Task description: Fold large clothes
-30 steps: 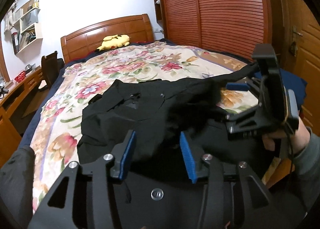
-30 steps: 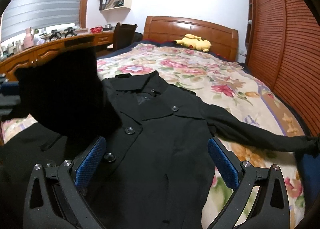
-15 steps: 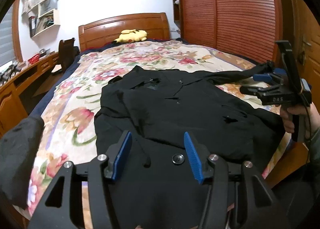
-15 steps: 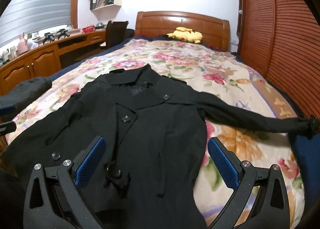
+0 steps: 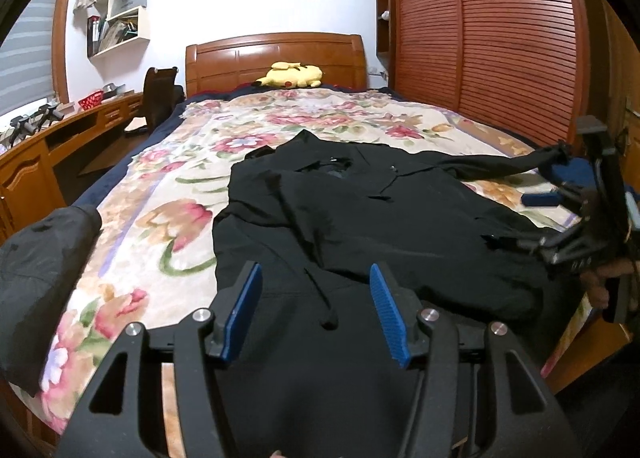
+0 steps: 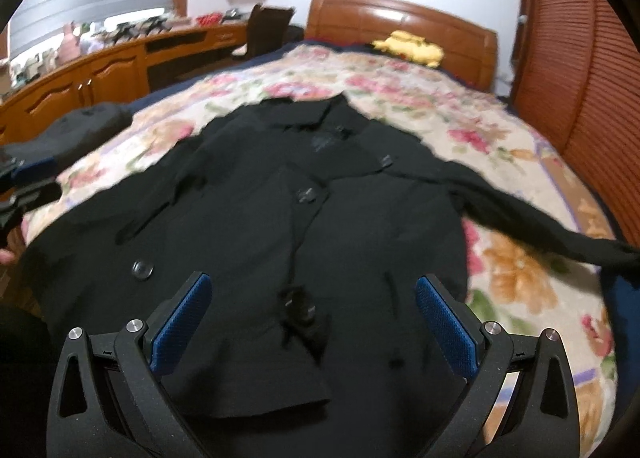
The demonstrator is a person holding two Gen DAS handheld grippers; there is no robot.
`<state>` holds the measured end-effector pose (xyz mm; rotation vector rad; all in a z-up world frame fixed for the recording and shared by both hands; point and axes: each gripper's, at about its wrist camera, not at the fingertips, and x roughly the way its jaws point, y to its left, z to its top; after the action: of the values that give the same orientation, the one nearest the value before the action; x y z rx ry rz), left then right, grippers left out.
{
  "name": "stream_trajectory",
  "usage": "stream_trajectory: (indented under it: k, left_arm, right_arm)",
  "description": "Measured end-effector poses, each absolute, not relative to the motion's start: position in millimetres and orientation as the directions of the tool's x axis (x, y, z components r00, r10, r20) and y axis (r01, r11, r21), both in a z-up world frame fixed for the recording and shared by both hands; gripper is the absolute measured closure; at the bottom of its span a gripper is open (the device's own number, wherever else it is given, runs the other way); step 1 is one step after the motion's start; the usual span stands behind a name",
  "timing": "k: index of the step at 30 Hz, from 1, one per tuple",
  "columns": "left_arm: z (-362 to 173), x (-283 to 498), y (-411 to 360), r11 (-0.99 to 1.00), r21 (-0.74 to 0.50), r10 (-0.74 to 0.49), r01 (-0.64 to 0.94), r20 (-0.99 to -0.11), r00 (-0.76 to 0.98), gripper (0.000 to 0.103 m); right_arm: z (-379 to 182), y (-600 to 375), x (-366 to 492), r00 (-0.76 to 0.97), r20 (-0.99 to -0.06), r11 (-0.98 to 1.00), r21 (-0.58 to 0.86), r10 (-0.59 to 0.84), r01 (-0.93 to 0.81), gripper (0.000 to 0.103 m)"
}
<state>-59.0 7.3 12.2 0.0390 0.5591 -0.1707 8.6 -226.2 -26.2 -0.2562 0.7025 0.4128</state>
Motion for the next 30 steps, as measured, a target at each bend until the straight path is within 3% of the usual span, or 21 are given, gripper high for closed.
stream_trajectory:
  k: [4,11,14,16,19,20,30]
  left_arm:
    - [9,-61,0,0.985,0.05,-0.115,0.166,-0.526,0.843,0.048]
    - [4,-61,2,0.984,0.023,-0.135,0.175,-0.542,0.83,0.048]
    - [5,-59,6,0.985,-0.01,-0.148,0.17,-0.542,0.827,0.048]
    - [5,-58,9,0.987,-0.024,-0.147,0.159,-0.542,0.828,0.048]
    - [6,-57,13,0.988,-0.042,-0.148,0.149,-0.538,0.83,0.047]
    - [6,-57,14,0.989,-0.043,-0.145,0.145,-0.537,0.831,0.047]
    - [8,-58,25,0.991,-0.068,-0.132,0.113,-0.529,0.838,0.047]
  right_arm:
    - [-46,-221,9,0.641,-0.719,0.873,-0.098,0.269,-0.477,0.002]
    - [-67,-238,9,0.569,-0.773,0.874,-0.041,0.28,-0.485,0.008]
    - [-70,-243,9,0.53,-0.787,0.867,0.013,0.317,-0.498,0.024]
    - [-70,-244,8,0.506,-0.791,0.854,0.039,0.344,-0.519,0.056]
    - [-64,-241,3,0.51,-0.784,0.838,0.025,0.355,-0.545,0.085]
    - [-60,-240,2,0.523,-0.775,0.834,0.01,0.355,-0.552,0.09]
    - [-23,-299,16,0.702,-0.671,0.938,-0.031,0.236,-0.345,0.096]
